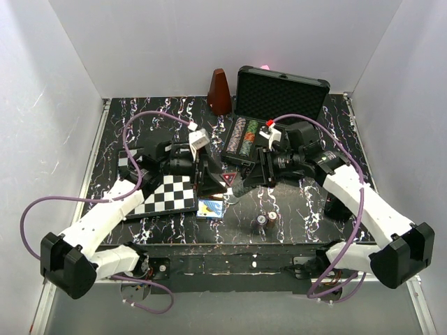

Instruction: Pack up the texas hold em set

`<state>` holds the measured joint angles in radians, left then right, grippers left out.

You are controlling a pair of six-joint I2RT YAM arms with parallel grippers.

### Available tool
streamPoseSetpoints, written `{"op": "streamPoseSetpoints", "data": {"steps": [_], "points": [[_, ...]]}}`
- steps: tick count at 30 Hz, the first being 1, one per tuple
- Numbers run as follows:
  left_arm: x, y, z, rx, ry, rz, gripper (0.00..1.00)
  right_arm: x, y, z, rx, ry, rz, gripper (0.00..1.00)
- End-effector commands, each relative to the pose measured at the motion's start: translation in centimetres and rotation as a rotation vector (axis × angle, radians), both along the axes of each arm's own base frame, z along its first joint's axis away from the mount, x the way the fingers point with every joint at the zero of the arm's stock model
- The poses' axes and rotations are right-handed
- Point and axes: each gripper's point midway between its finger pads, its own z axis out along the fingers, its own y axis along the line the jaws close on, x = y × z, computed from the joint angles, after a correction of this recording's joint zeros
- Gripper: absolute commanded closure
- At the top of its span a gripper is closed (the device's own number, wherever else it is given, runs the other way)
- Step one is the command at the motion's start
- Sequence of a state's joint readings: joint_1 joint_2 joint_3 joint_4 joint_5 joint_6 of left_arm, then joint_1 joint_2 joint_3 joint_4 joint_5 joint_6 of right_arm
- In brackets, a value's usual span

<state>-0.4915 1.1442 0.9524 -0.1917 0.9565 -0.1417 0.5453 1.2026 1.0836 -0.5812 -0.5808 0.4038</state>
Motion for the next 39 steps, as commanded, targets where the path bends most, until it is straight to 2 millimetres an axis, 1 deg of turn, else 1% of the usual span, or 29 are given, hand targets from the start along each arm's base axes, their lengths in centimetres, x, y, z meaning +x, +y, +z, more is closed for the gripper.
{"op": "streamPoseSetpoints", "data": {"steps": [1,4,7,9,14,18,20,21,25,26,28,31,32,34,35,36,37,38,39], "points": [[-4.0,-1.4,-0.1,-0.011,0.011,-0.221,0.02,-3.6,2.5,7.1,0.267,0.048,0.265,0.99],[-5.4,-2.3,-0.8,0.01,0.018,-0.271,0.02,-3.9,2.7,6.9,0.262,0.108,0.278,0.99],[-5.3,-2.8,-1.7,0.048,0.0,-0.24,0.02,-4.3,2.6,6.8,0.264,0.133,0.3,0.99],[-5.2,-3.1,-1.9,0.058,-0.013,-0.232,0.02,-4.5,2.6,6.6,0.262,0.146,0.311,0.99],[-5.7,-4.1,-2.7,0.071,0.036,-0.259,0.02,-4.9,2.9,6.4,0.255,0.168,0.33,0.99],[-5.9,-5.0,-3.4,0.089,0.07,-0.269,0.05,-5.3,3.2,6.3,0.239,0.161,0.353,0.99],[-5.9,-5.2,-3.8,0.098,0.079,-0.264,0.09,-5.3,3.3,6.2,0.236,0.157,0.357,0.99],[-5.8,-5.3,-3.7,0.097,0.079,-0.262,0.12,-5.3,3.4,6.1,0.232,0.16,0.356,0.99],[-5.7,-5.5,-3.5,0.092,0.094,-0.249,0.33,-5.3,3.4,5.8,0.223,0.163,0.352,0.99],[-5.7,-5.6,-3.5,0.09,0.102,-0.253,0.41,-5.4,3.4,5.8,0.223,0.163,0.355,0.99],[-5.9,-5.7,-3.4,0.084,0.118,-0.265,0.61,-5.2,3.4,5.8,0.218,0.159,0.349,0.99],[-6.1,-5.9,-3.0,0.059,0.133,-0.279,0.97,-4.8,3.4,5.7,0.203,0.139,0.331,0.99],[-6.2,-6.0,-2.8,0.05,0.136,-0.281,1.0,-4.6,3.4,5.8,0.2,0.126,0.324,0.99],[-6.2,-6.1,-2.6,0.035,0.142,-0.275,1.0,-4.3,3.3,5.7,0.188,0.091,0.306,0.81],[-6.1,-6.0,-2.6,0.03,0.141,-0.264,1.0,-4.0,3.2,5.8,0.178,0.06,0.286,0.67],[-6.0,-6.1,-2.4,0.025,0.14,-0.255,1.0,-3.7,3.0,5.9,0.167,0.023,0.264,0.56],[-6.0,-6.1,-2.5,0.028,0.144,-0.248,1.0,-3.2,2.8,6.1,0.159,-0.014,0.24,0.48],[-5.8,-6.0,-2.5,0.033,0.144,-0.232,1.0,-3.0,2.4,6.7,0.152,-0.07,0.211,0.42],[-5.5,-6.0,-2.6,0.039,0.148,-0.213,1.0,-2.5,1.9,7.0,0.14,-0.114,0.172,0.38]]}}
